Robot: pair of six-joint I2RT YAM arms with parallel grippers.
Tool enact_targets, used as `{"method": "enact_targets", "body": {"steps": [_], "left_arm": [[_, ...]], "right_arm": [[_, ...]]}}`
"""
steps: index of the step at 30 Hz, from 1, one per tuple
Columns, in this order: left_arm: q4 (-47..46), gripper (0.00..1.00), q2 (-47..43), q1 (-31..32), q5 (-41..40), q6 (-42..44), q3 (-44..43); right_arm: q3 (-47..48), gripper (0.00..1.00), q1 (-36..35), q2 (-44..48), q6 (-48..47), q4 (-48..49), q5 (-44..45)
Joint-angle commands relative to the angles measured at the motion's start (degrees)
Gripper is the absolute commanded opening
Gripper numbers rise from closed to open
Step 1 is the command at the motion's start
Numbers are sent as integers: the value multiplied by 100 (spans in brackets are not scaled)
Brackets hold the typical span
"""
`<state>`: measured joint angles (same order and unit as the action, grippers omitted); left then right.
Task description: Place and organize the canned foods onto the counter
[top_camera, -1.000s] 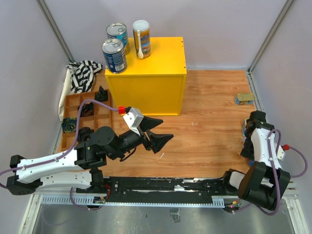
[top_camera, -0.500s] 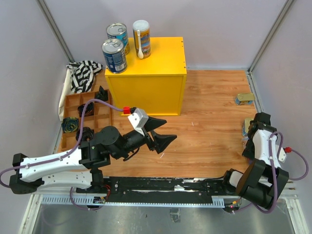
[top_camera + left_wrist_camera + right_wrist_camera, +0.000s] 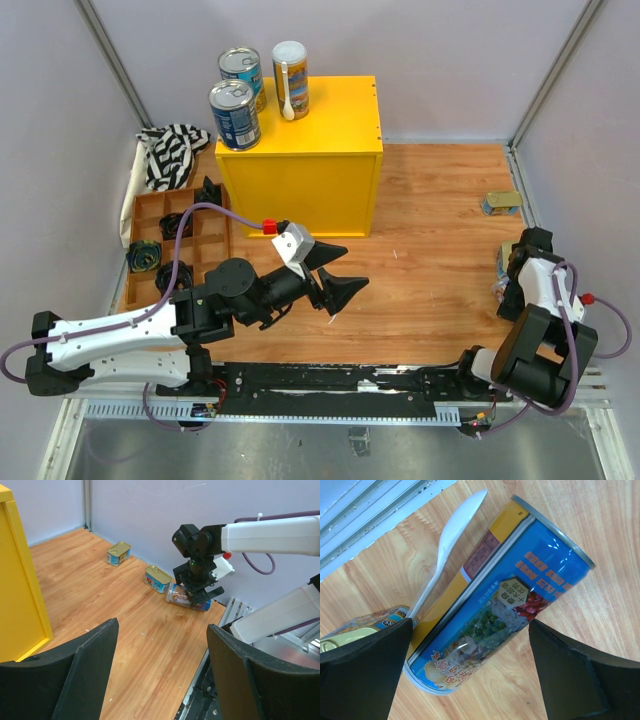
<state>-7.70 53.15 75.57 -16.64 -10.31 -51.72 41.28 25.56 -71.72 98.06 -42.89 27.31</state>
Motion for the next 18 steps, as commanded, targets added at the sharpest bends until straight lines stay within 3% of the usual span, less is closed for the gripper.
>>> {"method": "enact_targets", "body": {"steps": [1, 5, 11, 18], "left_arm": [[-241, 75, -27, 39, -33, 90, -110], [-249, 75, -87, 38, -41, 64, -85], [-196, 74, -234, 41, -14, -28, -48], [-140, 73, -482, 39, -43, -124, 34]], "right_arm": [[-52, 98, 195, -118, -494, -157, -373], [-208, 100, 186, 35, -889, 56, -566], [-443, 95, -8, 354, -1241, 194, -635], [-578, 83, -661, 706, -1390, 184, -473]]}}
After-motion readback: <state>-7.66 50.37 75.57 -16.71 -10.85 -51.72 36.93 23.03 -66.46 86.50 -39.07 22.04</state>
